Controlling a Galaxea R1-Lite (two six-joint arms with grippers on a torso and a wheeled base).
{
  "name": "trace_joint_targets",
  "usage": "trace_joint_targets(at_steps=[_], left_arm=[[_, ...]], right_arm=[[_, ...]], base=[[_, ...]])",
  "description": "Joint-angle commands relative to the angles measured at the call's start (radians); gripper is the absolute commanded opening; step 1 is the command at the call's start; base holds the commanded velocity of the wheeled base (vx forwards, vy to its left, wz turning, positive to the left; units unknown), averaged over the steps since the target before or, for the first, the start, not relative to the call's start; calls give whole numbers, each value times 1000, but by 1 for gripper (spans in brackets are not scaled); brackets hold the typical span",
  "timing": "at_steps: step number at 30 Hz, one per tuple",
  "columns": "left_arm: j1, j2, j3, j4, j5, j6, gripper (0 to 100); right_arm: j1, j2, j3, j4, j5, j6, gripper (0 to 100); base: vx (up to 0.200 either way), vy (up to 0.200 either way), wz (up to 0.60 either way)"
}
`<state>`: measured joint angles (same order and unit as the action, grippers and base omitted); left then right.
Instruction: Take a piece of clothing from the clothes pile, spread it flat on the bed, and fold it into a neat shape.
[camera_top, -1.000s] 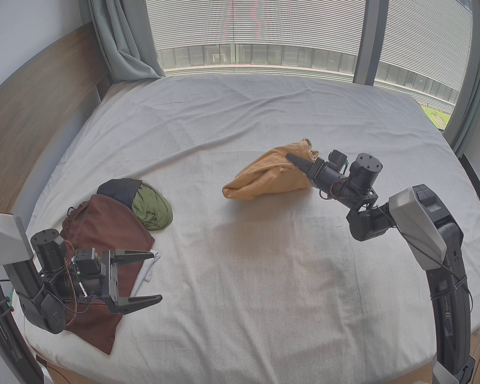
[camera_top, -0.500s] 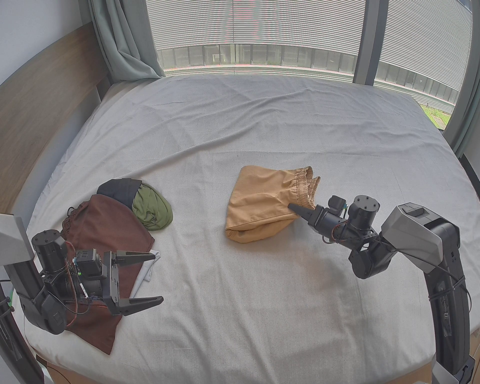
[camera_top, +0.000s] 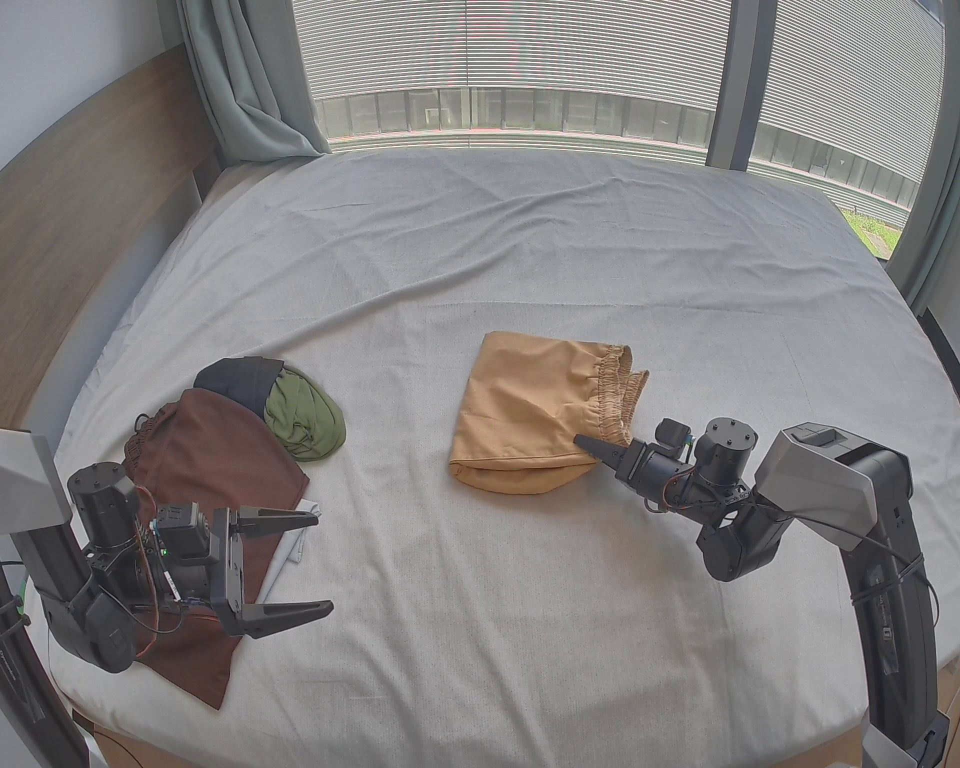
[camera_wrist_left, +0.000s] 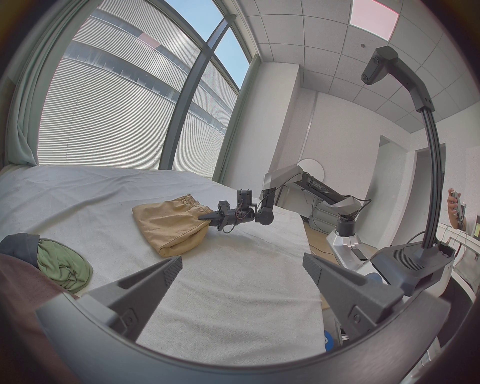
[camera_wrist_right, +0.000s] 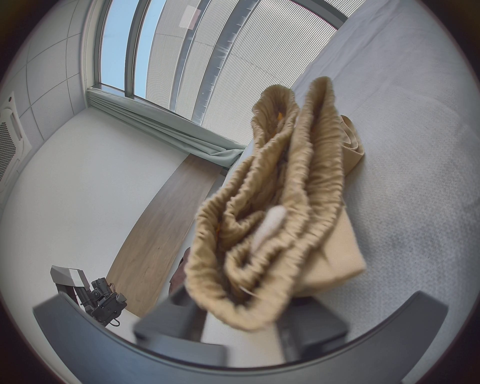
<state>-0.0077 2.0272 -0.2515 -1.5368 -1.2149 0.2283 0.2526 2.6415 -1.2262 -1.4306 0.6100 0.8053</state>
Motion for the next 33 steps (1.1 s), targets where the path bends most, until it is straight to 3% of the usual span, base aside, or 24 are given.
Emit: trace_joint_targets(at_steps=[1,10,19,24,33], left_arm=[[-3,-1,1,0,0,0,100],[-3,-4,-2,0,0,0,100],[-3,-5,-2,0,0,0,100],[-3,-5,-2,0,0,-1,100],[-3,-5,-2,-2,0,-1,100]], right_arm=[[-4,5,5,-2,-1,0,100],[7,-32,208,-59,1,-103,100],[97,-144,402,-109,1,-161,100],[125,-252,404,-108,8,-147,100],[111,-308,249,-79,10,-69,100]], base=[[0,0,0],[0,0,0],[0,0,0],[0,0,0],[0,0,0]])
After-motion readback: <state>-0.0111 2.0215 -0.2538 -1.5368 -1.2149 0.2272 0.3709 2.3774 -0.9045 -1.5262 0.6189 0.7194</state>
